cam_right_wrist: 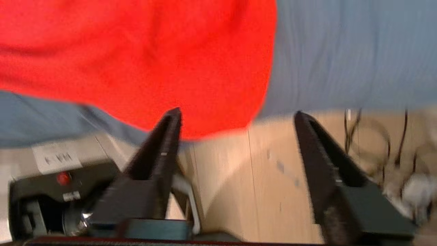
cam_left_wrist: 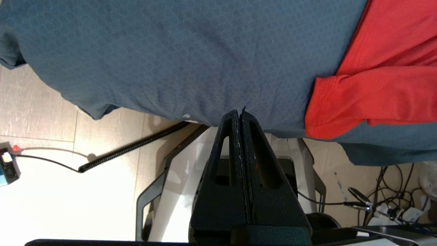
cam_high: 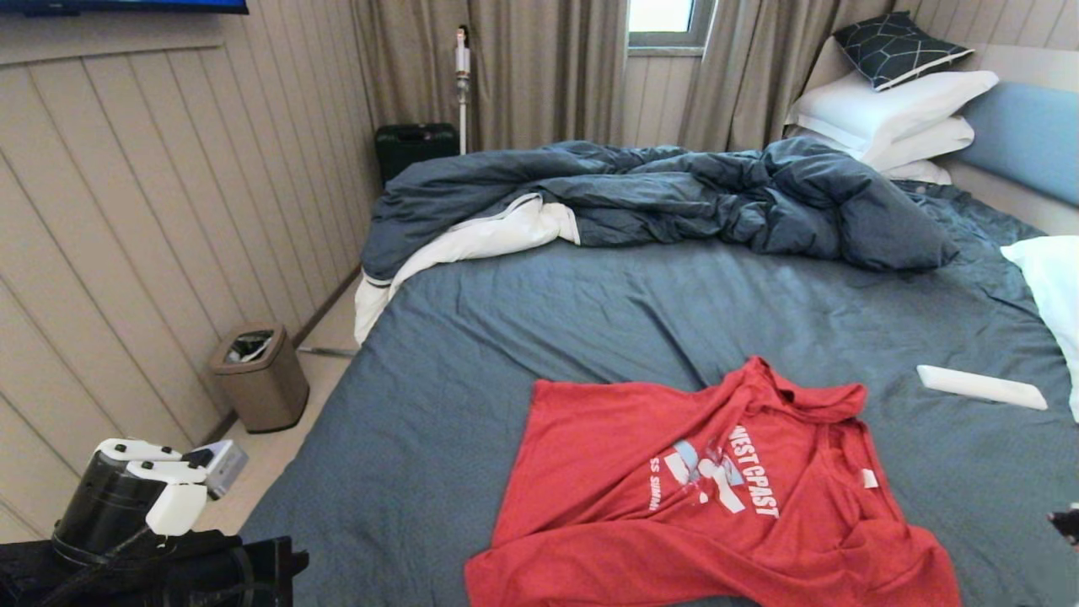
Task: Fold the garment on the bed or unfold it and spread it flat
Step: Unford the red T-shirt
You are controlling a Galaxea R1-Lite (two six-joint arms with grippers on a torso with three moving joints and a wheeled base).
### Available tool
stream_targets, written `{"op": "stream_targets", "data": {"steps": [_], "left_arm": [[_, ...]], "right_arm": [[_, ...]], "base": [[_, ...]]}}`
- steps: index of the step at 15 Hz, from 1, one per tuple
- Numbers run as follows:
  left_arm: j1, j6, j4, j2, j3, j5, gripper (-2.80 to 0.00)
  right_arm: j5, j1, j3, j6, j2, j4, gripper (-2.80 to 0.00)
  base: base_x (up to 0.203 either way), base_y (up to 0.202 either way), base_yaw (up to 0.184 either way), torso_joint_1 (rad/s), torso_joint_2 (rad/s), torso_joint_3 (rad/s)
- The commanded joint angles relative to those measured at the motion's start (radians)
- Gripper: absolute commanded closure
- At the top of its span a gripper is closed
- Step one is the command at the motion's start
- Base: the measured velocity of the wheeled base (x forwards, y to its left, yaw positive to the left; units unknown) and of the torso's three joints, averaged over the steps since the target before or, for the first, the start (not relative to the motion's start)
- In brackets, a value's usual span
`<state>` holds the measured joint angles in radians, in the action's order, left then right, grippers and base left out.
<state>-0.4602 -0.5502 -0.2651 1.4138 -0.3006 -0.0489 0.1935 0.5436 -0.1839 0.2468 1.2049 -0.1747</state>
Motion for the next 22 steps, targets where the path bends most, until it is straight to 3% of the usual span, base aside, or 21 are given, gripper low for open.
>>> {"op": "stream_targets", "data": {"steps": [1,5,9,10,14,18,22], "left_arm": [[0.0,-0.004,-0.002,0.001,0.0,0.0,0.0],[0.0,-0.011,-0.002,0.001,0.002,0.001,0.0],[0.0,-0.019,-0.038,0.008,0.007,0.001,0.0],[0.0,-0.02,-0.045,0.011,0.009,0.001,0.0],[-0.002,-0.03,-0.046,0.024,0.008,0.001,0.0],[-0.012,-0.04,-0.057,0.037,0.008,0.001,0.0],[-0.012,-0.04,-0.059,0.036,0.008,0.0,0.0]], "right_arm": [[0.026,-0.011,-0.054,0.002,-0.054,0.02,-2.8],[0.158,-0.02,-0.302,-0.025,-0.084,0.254,-2.8],[0.192,-0.026,-0.44,-0.188,0.099,0.304,-2.8],[0.193,-0.029,-0.45,-0.209,0.145,0.3,0.0],[0.175,-0.058,-0.473,-0.239,0.264,0.2,0.0],[0.099,-0.128,-0.489,-0.256,0.298,0.193,0.0],[0.09,-0.139,-0.491,-0.265,0.298,0.193,0.0]], "base": [[0.0,0.0,0.0,0.0,0.0,0.0],[0.0,0.0,0.0,0.0,0.0,0.0],[0.0,0.0,0.0,0.0,0.0,0.0],[0.0,0.0,0.0,0.0,0.0,0.0],[0.0,0.0,0.0,0.0,0.0,0.0],[0.0,0.0,0.0,0.0,0.0,0.0],[0.0,0.0,0.0,0.0,0.0,0.0]]}}
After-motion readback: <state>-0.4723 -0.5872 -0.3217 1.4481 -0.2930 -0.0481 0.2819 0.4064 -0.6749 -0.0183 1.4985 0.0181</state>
